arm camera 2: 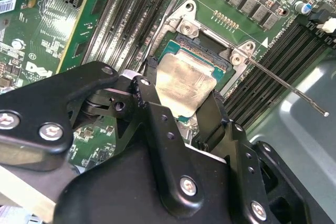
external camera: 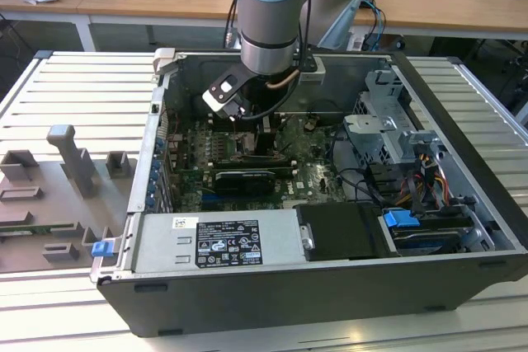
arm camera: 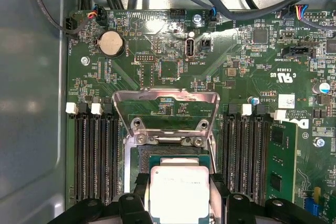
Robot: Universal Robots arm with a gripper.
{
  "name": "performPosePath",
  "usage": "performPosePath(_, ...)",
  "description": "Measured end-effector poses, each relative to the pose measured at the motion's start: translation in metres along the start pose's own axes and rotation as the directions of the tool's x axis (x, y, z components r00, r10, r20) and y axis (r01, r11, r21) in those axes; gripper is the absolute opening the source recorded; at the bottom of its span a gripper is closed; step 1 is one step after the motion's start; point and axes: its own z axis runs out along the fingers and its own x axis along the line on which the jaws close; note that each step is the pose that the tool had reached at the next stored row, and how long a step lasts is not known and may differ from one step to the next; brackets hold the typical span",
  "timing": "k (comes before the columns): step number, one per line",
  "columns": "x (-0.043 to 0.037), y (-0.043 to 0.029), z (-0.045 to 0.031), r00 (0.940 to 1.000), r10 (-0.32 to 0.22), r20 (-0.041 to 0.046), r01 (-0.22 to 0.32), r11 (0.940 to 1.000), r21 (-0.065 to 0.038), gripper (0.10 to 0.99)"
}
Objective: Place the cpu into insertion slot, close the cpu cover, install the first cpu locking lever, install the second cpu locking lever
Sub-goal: 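Place the cpu into insertion slot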
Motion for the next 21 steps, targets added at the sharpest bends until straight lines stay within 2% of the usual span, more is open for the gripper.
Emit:
performPosePath(12, 0.0042, -0.0009, 0.0060, 1.0000, 0.001, 0.0031, -0.001, 1.0000, 0.000, 0.541)
performPosePath(17, 0.0079, -0.0012, 0.0097, 0.9997, 0.025, 0.0039, -0.025, 0.9997, -0.002, 0.541)
performPosePath(21, 0.0086, -0.0013, 0.0142, 0.9996, 0.025, 0.0151, -0.025, 0.9997, -0.001, 0.541)
